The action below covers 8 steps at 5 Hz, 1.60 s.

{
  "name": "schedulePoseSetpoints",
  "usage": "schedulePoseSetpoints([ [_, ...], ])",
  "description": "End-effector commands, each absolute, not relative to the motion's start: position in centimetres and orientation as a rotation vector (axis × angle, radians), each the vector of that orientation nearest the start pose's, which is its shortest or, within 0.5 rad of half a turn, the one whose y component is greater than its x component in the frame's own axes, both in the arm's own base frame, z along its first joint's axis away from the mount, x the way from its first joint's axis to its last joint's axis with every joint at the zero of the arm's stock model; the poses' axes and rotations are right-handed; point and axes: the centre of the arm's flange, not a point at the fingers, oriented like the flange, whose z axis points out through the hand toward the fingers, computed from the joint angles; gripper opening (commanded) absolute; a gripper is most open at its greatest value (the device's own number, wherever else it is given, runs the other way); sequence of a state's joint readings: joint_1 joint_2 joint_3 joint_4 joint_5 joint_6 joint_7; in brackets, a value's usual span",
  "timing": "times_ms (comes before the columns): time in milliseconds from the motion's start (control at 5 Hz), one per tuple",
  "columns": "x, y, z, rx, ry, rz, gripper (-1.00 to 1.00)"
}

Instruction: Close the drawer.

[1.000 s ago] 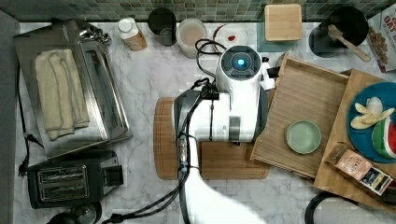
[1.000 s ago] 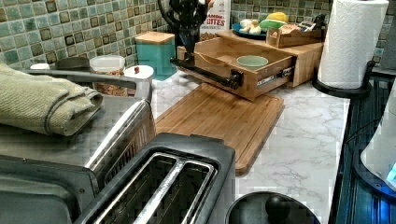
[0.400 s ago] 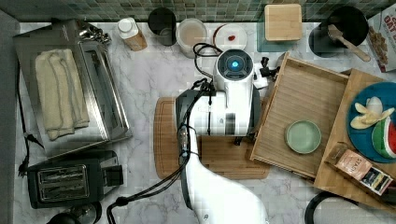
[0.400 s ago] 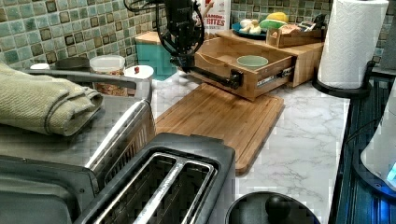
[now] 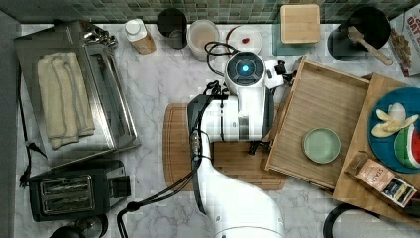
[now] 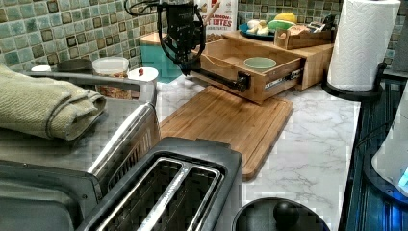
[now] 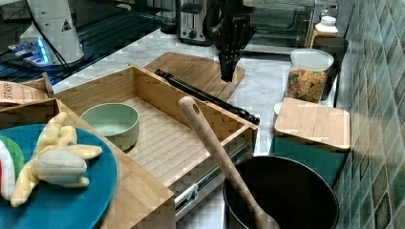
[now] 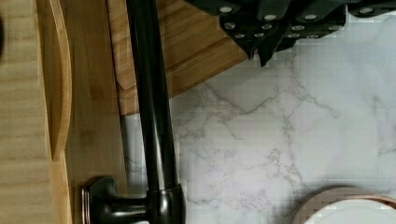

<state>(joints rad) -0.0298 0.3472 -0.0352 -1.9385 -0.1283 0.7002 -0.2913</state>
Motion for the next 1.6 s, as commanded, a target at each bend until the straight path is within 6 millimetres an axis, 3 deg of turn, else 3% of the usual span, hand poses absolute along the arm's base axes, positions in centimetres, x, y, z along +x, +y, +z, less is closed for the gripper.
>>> schedulePoseSetpoints([
  [200, 65.0, -5.6, 33.3, -3.223, 0.617, -0.143, -1.00],
  [400, 65.1, -5.8, 33.4, -3.250, 0.679, -0.092, -1.00],
  [800, 63.3, -8.4, 33.8, -3.281, 0.685, -0.079, -1.00],
  [1000, 62.3, -11.0, 33.3, -3.245, 0.710, -0.031, -1.00],
  [1200, 60.0, -13.4, 33.5, -3.235, 0.785, -0.015, -1.00],
  [1600, 56.3, -20.3, 34.7, -3.239, 0.825, -0.044, -1.00],
])
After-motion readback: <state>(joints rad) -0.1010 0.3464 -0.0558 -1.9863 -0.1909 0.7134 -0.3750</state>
